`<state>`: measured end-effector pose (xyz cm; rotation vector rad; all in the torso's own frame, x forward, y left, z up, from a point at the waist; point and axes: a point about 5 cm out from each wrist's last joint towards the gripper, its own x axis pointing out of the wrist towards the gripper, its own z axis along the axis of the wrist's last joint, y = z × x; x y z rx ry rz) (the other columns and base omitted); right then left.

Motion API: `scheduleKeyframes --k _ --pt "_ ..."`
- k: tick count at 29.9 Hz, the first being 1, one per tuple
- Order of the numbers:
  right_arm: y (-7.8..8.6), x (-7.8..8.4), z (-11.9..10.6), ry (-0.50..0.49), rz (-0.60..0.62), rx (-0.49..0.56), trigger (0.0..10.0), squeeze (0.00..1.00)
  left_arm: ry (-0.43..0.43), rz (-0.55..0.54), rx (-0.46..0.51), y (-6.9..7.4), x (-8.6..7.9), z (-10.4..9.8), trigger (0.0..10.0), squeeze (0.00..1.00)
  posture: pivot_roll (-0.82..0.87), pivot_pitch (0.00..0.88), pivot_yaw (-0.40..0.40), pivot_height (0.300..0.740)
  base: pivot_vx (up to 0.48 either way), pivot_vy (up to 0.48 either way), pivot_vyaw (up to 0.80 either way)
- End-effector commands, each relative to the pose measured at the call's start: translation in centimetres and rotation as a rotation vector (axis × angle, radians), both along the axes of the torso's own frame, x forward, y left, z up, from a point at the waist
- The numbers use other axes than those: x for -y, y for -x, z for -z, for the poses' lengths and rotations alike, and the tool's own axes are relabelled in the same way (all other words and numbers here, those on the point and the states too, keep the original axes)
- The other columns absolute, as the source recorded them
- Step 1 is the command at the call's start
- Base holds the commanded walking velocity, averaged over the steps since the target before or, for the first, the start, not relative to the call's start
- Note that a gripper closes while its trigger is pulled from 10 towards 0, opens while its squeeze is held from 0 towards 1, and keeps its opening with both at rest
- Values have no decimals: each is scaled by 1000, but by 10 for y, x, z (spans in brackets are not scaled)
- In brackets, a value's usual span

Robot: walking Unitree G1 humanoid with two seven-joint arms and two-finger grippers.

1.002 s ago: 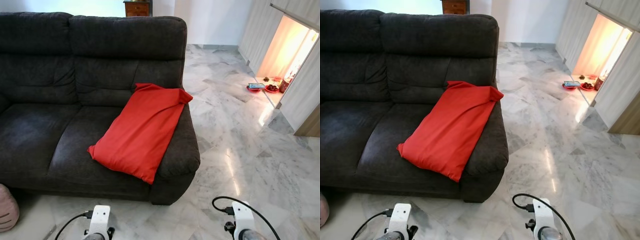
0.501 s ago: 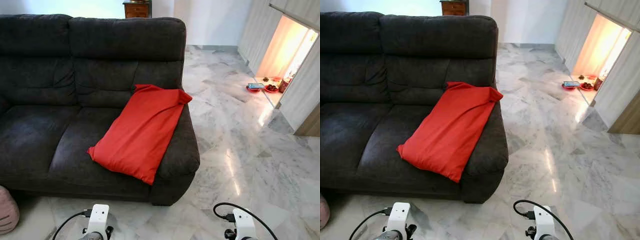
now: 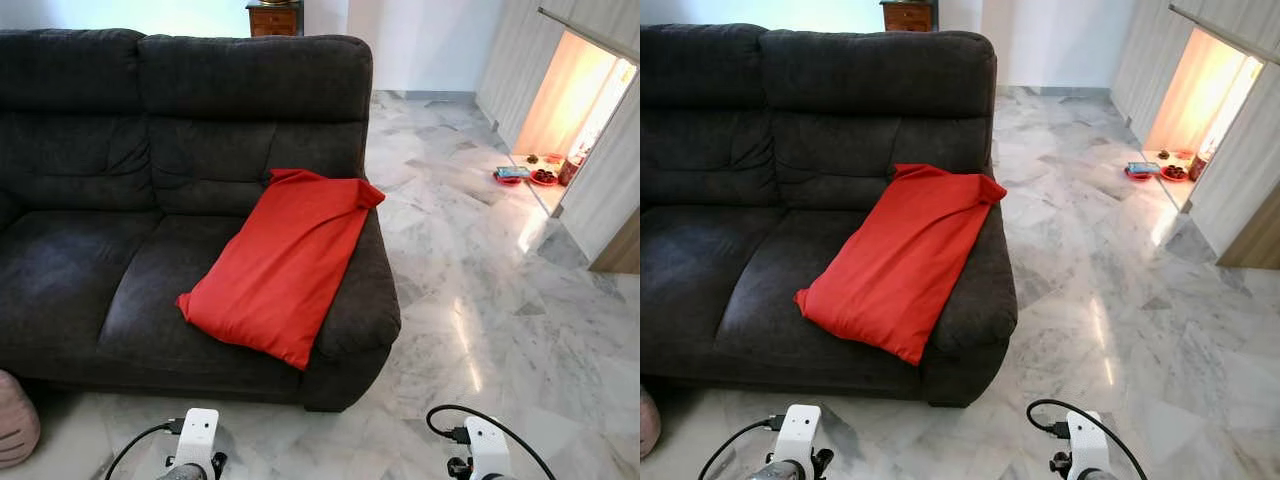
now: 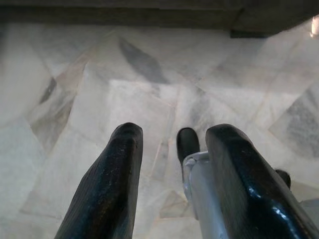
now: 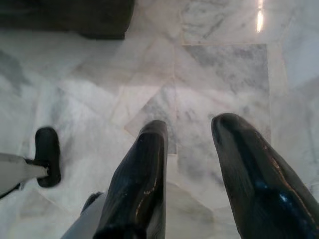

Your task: Move the pillow to the sofa from floor

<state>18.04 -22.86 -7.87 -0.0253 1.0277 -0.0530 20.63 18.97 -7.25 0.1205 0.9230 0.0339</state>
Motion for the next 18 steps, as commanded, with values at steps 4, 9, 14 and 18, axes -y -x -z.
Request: scheduleKeyframes --k 4,9,14,18 --pt "-6 -2 -3 -7 0 27 10000 0 -15 15 -18 4 -3 2 10000 0 -39 0 -16 740 0 0 600" --pt "-5 -2 -2 -12 6 22 10000 0 -15 16 -19 4 -3 2 10000 0 -41 0 -14 740 0 0 0" --pt "-5 -2 -2 -13 8 18 10000 0 -14 17 -21 4 -3 2 10000 0 -46 0 -13 740 0 0 0" --pt "-5 -2 -2 -10 7 16 10000 0 -15 21 -23 4 -3 2 10000 0 -49 0 -12 740 0 120 0"
